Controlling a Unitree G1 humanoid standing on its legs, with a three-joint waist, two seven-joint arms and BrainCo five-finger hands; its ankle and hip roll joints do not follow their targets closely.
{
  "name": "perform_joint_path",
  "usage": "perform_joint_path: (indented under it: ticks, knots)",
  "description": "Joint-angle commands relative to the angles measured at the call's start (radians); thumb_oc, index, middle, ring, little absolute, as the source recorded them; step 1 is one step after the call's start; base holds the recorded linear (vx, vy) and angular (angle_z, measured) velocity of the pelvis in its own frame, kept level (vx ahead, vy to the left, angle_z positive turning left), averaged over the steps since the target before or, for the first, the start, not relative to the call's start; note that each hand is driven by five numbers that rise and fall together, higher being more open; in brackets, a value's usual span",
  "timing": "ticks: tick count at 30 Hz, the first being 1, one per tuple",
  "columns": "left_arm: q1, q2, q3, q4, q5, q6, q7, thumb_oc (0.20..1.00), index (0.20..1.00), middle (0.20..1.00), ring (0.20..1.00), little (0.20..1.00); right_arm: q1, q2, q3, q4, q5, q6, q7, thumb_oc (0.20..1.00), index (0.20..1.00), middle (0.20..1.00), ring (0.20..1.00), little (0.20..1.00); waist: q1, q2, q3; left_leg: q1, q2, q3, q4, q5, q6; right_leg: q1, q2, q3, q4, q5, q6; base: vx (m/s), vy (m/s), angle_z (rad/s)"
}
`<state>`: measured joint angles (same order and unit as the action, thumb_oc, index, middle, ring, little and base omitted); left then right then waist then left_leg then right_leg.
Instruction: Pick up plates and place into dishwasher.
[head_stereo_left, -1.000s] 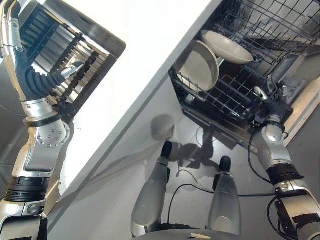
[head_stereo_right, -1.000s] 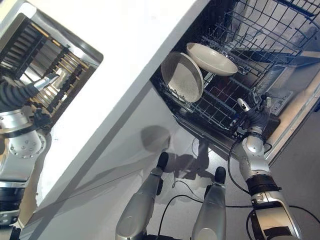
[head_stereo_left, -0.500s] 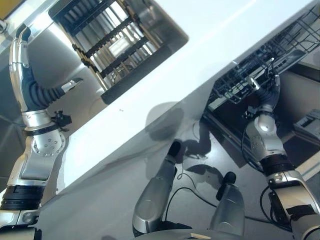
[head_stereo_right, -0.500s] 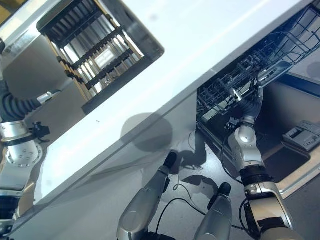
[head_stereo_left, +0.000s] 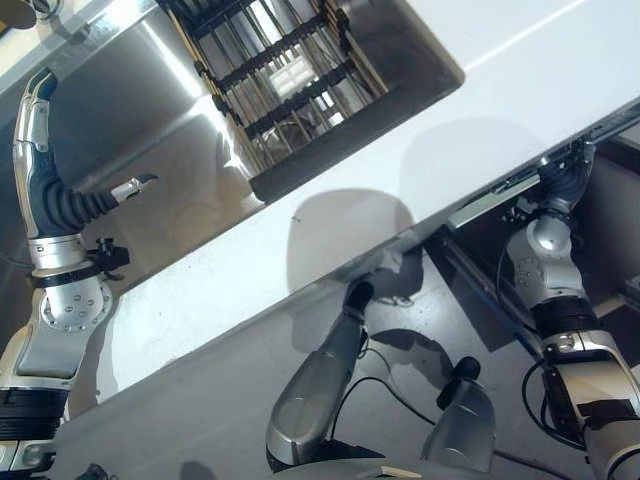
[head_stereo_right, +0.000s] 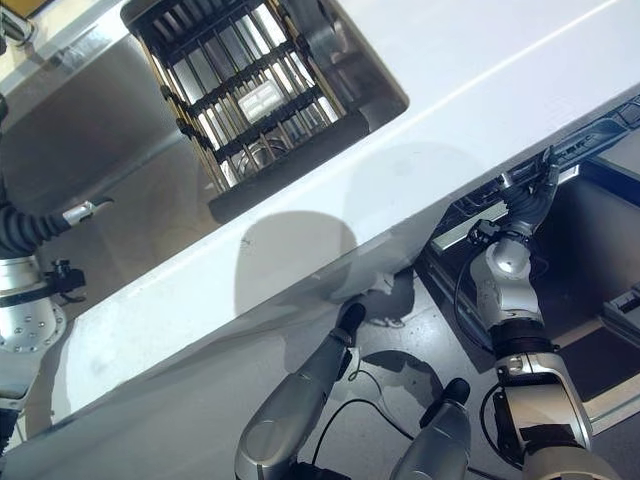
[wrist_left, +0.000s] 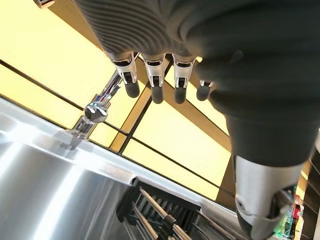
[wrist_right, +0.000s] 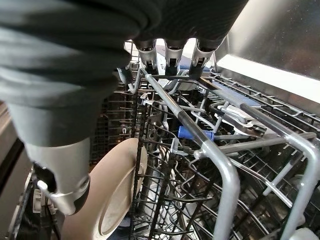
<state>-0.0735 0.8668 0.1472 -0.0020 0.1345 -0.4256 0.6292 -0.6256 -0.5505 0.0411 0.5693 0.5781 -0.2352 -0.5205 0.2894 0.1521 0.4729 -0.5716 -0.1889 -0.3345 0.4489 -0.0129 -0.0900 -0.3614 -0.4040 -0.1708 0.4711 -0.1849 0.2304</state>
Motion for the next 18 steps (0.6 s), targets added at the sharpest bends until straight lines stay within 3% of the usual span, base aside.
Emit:
perform_joint_path:
  ticks: [1, 9, 14, 18]
  knots:
    - [0.010, 0.090, 0.102, -0.033, -0.053, -0.042, 0.006, 1.000, 1.000, 1.000, 1.000, 1.000, -0.213, 0.113, 0.140, -0.109, -0.120, -0.090, 0.118, 1.000, 1.000, 1.000, 1.000, 1.000, 0.102, -0.043, 0.018, -0.028, -0.010, 0.010, 0.140, -0.188, 0.022, -0.053, -0.101, 0.079, -0.258, 0.360, -0.001, -0.09, -0.116, 0.05]
    - [0.012, 0.111, 0.123, -0.049, -0.065, -0.043, -0.015, 1.000, 1.000, 1.000, 1.000, 1.000, -0.100, 0.107, 0.105, -0.172, -0.161, -0.106, 0.055, 1.000, 1.000, 1.000, 1.000, 1.000, 0.078, -0.071, -0.009, 0.040, 0.061, -0.008, 0.078, -0.200, 0.006, 0.024, -0.075, 0.062, -0.316, 0.349, 0.002, -0.03, -0.116, 0.06]
    - [0.021, 0.083, 0.114, -0.069, -0.036, -0.032, -0.035, 1.000, 1.000, 1.000, 1.000, 1.000, 0.027, 0.103, 0.079, -0.286, -0.234, -0.038, -0.013, 1.000, 1.000, 1.000, 1.000, 1.000, 0.028, -0.108, -0.044, 0.119, 0.122, -0.015, -0.008, -0.183, -0.012, 0.095, -0.047, 0.074, -0.380, 0.354, -0.002, -0.02, -0.110, 0.10]
    - [0.030, 0.048, 0.109, -0.095, 0.004, -0.017, -0.046, 1.000, 1.000, 1.000, 1.000, 1.000, 0.114, 0.127, 0.057, -0.340, -0.225, -0.033, -0.013, 1.000, 1.000, 1.000, 1.000, 1.000, 0.003, -0.122, -0.086, 0.185, 0.161, -0.029, -0.074, -0.173, -0.017, 0.138, -0.017, 0.098, -0.413, 0.343, -0.001, 0.00, -0.076, 0.02]
